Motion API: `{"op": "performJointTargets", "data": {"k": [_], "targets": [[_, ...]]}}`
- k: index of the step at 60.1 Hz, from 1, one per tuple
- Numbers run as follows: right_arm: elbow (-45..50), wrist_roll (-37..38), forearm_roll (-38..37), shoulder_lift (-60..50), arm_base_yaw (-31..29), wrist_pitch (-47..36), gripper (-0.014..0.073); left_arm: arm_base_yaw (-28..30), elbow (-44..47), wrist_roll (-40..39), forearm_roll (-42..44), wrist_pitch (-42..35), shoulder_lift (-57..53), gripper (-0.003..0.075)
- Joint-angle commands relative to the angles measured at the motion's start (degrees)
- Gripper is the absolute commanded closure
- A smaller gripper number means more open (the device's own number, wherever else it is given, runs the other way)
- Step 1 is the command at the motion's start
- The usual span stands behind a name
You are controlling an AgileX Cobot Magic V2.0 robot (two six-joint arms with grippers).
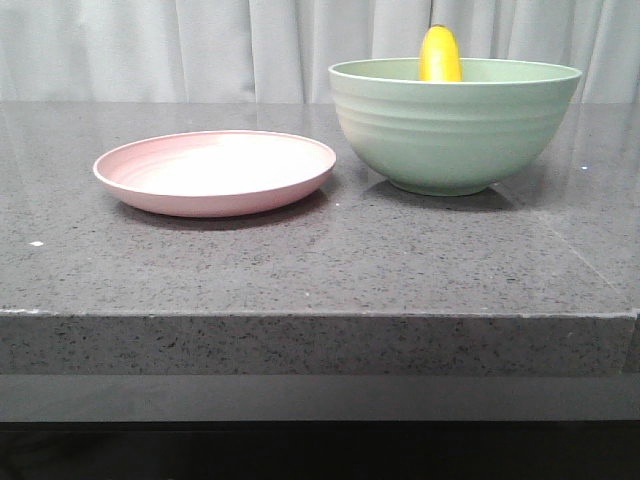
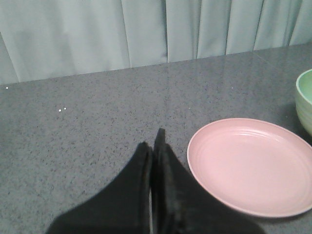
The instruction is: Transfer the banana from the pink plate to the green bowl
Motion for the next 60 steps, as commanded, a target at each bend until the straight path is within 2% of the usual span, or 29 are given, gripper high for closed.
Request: {"op": "performJointTargets", "data": {"k": [1,12,26,60], "targets": [[3.68,-0.59,0.98,-5.90,0.07,-6.88,0.0653,0.03,3.45,-0.52,-0.46,-5.49,-4.90,0.0741],[13.48,-0.59,0.98,-17.30,0.07,-9.68,0.0653,0.03,11.61,-0.52,-1.71,-5.82,-15.88,0.0741],[18.28,-0.59,1.03,-26.05,0.07,-9.54,0.0653,0.03,16.63,-0.52,-2.82,-5.49,-27.16,0.0741],[18.35,-0.59,1.03,-26.30,0.07,-9.90,0.0653,0.03,16.90,-0.52,-2.82,-5.73,-28.49,0.0741]]}}
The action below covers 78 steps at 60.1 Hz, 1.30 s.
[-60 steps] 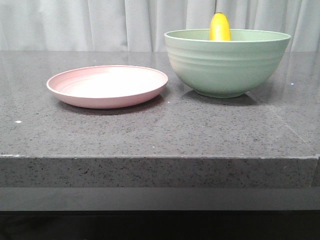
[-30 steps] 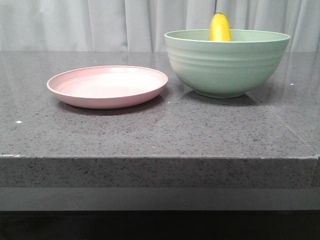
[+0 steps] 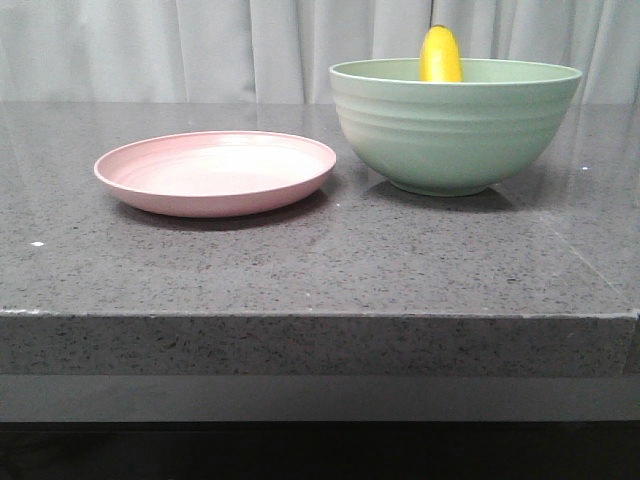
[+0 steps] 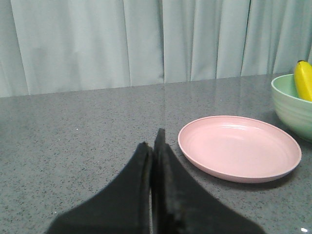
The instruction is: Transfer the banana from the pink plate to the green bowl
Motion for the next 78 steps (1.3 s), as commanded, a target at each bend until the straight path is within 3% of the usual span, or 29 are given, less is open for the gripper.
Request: {"op": "performJointTargets", "data": {"k": [1,35,45,58,67,78], "targets": [[-1.48,-0.46,0.89,0.39,-0.07,-4.59,0.0653,0.03,-1.60,-0.52,-0.89,-5.06,0.47,0.0741],[-1.48,-0.46,0.89,0.39,-0.07,-4.59,0.0653,0.03,-1.50,-0.52,-0.64,-5.06,0.47,0.0741],[-1.48,-0.46,0.89,0.39,-0.07,-4.59,0.0653,0.12,-0.35,-1.89,4.99,-5.29,-0.35,0.0741],[-1.48,-0.46,0.89,0.39,-0.07,-4.59,0.0653,4.29,6.56,-10.81,7.81,-5.29,-6.20,0.0741],[-1.48,-0.46,0.89,0.39,-0.07,-4.59,0.0653,7.92,12.11,-11.12,7.81,-5.80,-9.42,0.0741],[-1.48,-0.46,0.89,0.39,-0.07,-4.43,0.0653,8.11,16.16,-11.12,7.70,-6.61,-9.42,0.0741]]}}
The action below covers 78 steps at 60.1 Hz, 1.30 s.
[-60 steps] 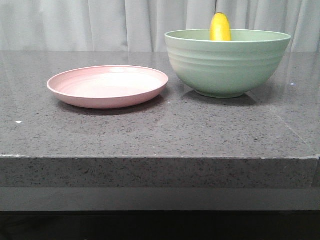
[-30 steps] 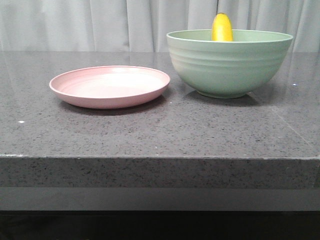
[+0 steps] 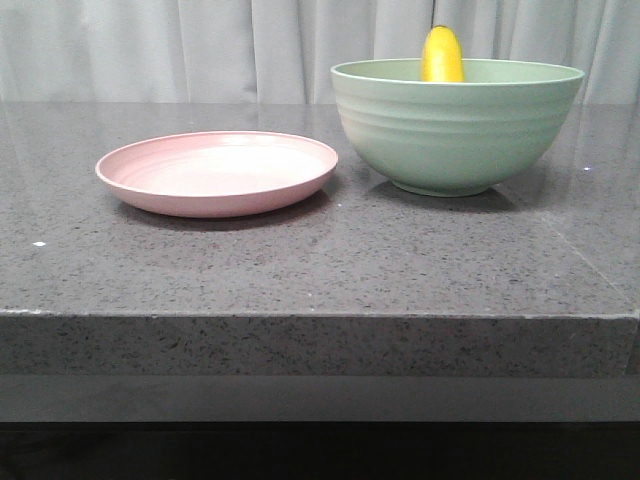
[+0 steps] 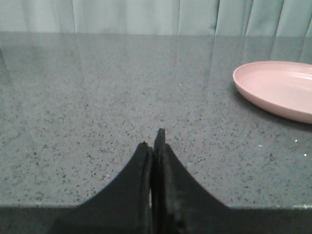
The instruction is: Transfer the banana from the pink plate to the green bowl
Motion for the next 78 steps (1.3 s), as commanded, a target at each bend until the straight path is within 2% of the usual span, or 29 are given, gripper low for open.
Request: {"op": "performJointTargets", "data": {"k": [1,19,78], "targets": [[-1.48,-0.46,0.89,0.39,-0.07,-4.31,0.0653,0.17,0.11,-0.64,-0.21,-5.58,-0.98,0.0741],[-1.48,-0.46,0.89,0.39,-0.07,-4.31,0.0653,0.17,3.16,-0.64,-1.59,-10.46,-0.98,0.0741],[-1.48,-0.46,0.89,0.39,-0.07,-4.31,0.0653,0.17,3.16,-0.64,-1.60,-10.56,-0.98,0.0741]]}}
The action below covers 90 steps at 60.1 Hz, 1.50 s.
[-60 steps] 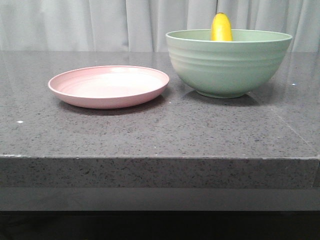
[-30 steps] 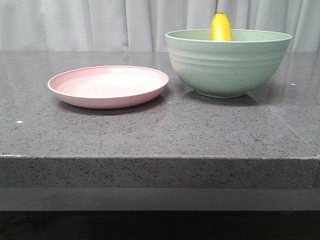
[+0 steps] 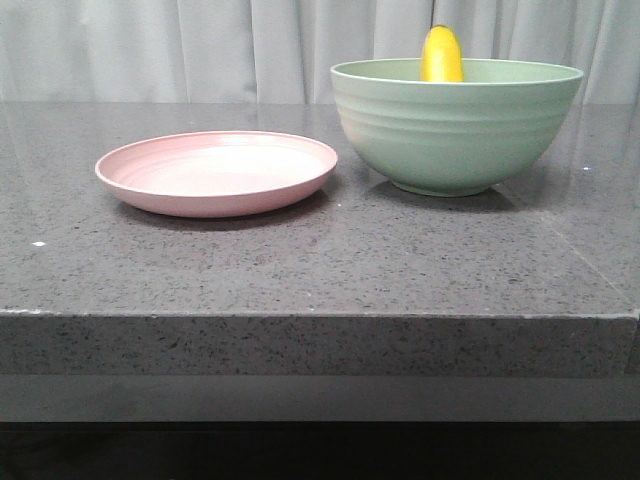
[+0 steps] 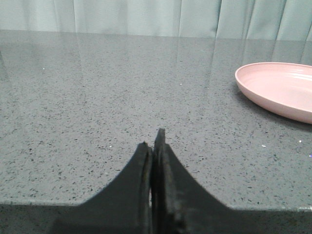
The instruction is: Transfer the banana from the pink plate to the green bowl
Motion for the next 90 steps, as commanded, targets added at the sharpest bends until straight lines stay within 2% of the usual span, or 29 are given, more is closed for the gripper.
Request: {"op": "performJointTargets", "data": {"k": [1,16,24,29,38,49,61,90], "targets": [[-1.48,-0.46,0.89,0.39,-0.07,-4.31,0.0653,0.17,0.26,-0.54,-0.56,-5.24,-0.98,0.0741],[0.27,0.26,-0.21,0.39,-0.43,-6.47,0.0653,0.17,0.26,-0.54,-0.56,-5.24,-0.98,0.0741],[4.80,7.67,-6.48,-0.04,-2.93,-9.32,0.0653,0.17,0.26,-0.54,-0.56,-5.24,-0.98,0.0741],[9.22,16.12,-13.65,-2.55,-4.53,-11.43,0.0653,0.17,0.26,-0.54,-0.56,-5.24,-0.98,0.0741],[16.15,22.08,-19.53,-7.92,-6.26,-14.32,0.0653,0.17,0.26,-0.54,-0.56,-5.24,-0.98,0.0741],[21.84,22.21,-19.85,-13.04,-7.87,-14.32,0.0653,0.17,0.26,-0.54,-0.56,-5.24,-0.98,0.0741],[21.97,22.21,-20.04,-17.97,-7.97,-10.23,0.0653,0.17,0.26,-0.54,-0.56,-5.24,-0.98,0.0741],[21.97,22.21,-19.84,-17.73,-7.97,-10.31,0.0653,0.17,0.26,-0.54,-0.56,-5.24,-0.98,0.0741]]}}
